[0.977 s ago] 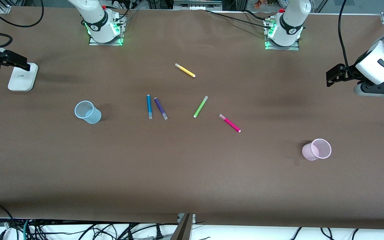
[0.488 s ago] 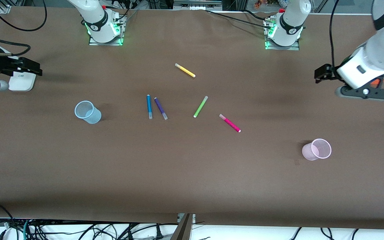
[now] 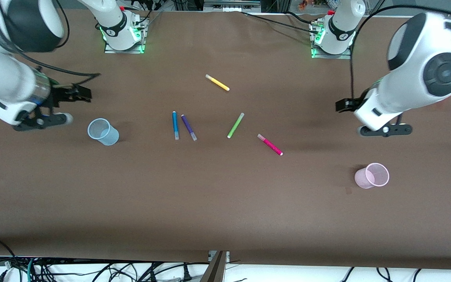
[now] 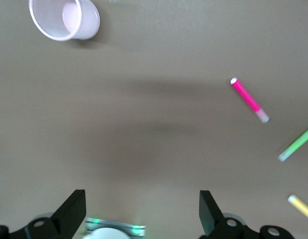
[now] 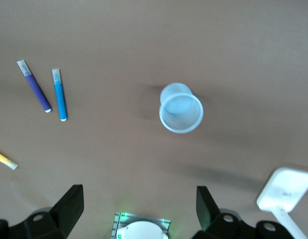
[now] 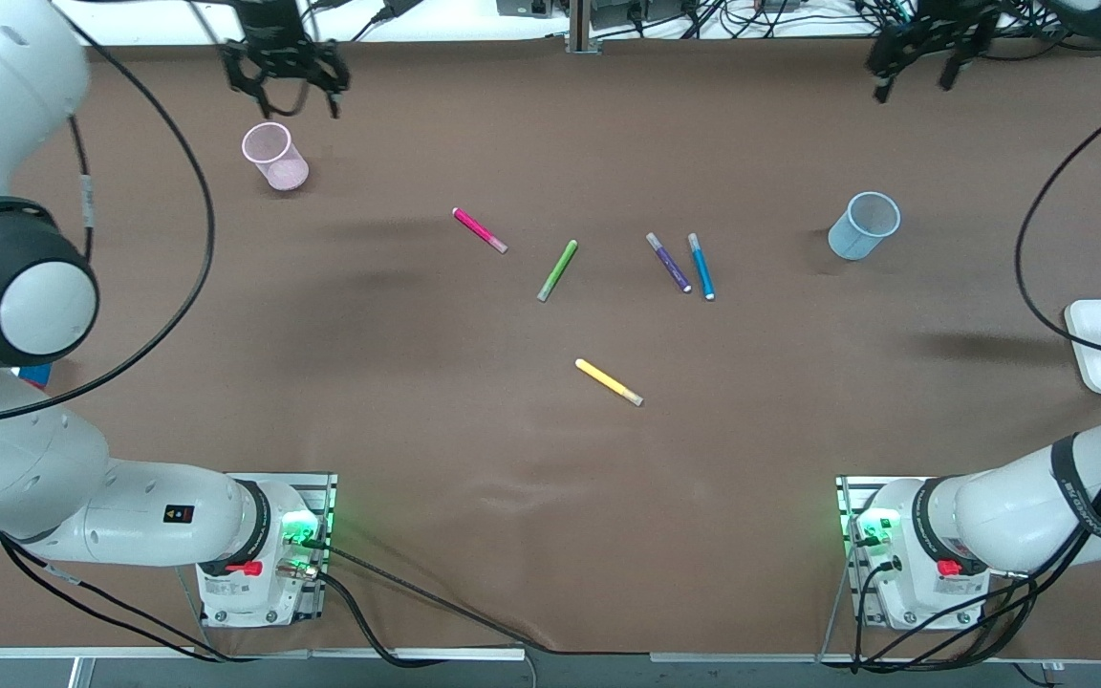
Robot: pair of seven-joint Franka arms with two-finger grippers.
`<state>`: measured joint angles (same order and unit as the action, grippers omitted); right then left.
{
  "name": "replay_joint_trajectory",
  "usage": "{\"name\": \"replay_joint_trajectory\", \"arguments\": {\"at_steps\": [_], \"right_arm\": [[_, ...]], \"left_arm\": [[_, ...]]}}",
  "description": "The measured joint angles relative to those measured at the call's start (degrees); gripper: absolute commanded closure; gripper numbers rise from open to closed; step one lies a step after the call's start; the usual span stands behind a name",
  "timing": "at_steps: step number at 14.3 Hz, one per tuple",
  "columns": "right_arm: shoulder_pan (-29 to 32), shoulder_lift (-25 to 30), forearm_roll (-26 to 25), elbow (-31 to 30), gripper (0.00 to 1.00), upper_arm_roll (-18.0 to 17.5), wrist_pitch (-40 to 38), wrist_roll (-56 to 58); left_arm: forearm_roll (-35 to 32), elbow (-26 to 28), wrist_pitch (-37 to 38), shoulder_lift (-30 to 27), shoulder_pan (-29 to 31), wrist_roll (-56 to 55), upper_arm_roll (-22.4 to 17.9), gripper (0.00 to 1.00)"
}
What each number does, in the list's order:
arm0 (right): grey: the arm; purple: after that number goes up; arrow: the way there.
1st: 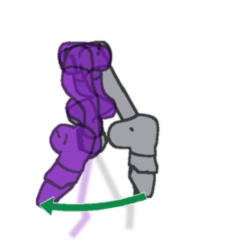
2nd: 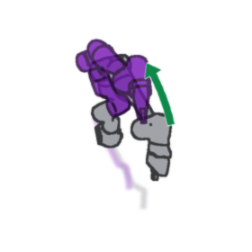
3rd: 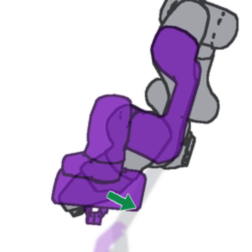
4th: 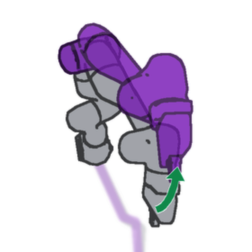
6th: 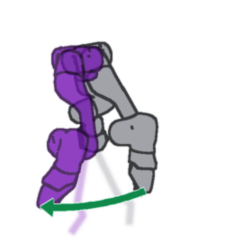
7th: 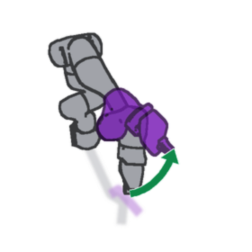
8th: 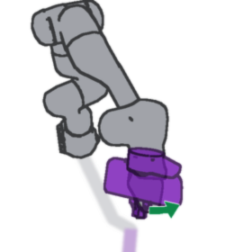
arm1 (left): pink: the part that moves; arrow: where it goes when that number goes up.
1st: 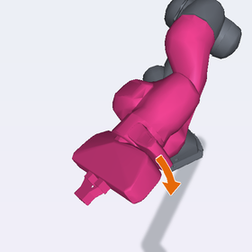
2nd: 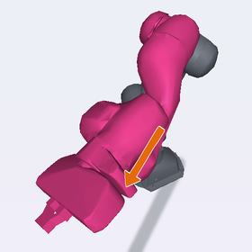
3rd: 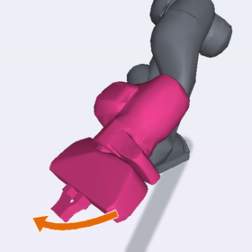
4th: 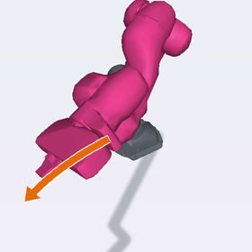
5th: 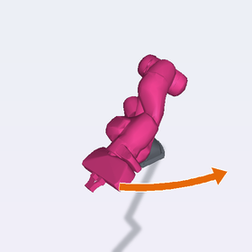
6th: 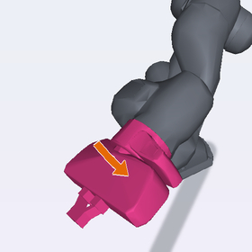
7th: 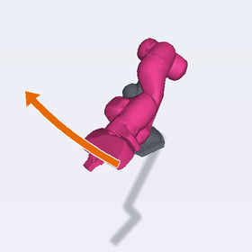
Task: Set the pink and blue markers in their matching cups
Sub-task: 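Move the left gripper to the pink marker while the right gripper reaches the blue marker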
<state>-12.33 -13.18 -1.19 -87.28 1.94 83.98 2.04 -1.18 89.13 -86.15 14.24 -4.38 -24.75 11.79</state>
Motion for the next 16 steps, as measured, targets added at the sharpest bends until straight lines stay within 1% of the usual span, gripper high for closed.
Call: {"name": "replay_joint_trajectory", "arguments": {"at_steps": [2,5,9,12,14,16], "right_arm": [[-0.8,-3.3,0.0,0.0,0.00,0.0,2.3,0.0],[-1.3,-8.0,0.0,0.0,0.00,0.0,5.9,1.3],[-3.4,-12.1,0.5,0.1,0.00,0.0,12.7,1.4],[-5.5,-15.5,2.4,0.0,0.00,-0.1,18.8,1.3],[-7.0,-18.1,2.8,-0.3,0.00,-0.1,21.9,0.0],[-8.9,-20.1,2.9,-1.1,0.00,-0.1,25.3,-3.6]], "left_arm": [[1.3,0.0,-2.5,2.2,-2.5,-8.6,0.1,0.00],[3.1,0.4,-9.1,6.2,-5.5,-20.9,0.2,0.00],[4.4,0.7,-17.4,11.0,-8.3,-31.9,0.2,0.00],[4.6,1.6,-23.7,14.0,-10.6,-41.0,0.2,0.00],[4.6,5.1,-30.5,14.9,-11.5,-44.8,0.2,0.00],[4.6,10.2,-38.6,15.1,-12.7,-48.7,0.2,0.00]]}}
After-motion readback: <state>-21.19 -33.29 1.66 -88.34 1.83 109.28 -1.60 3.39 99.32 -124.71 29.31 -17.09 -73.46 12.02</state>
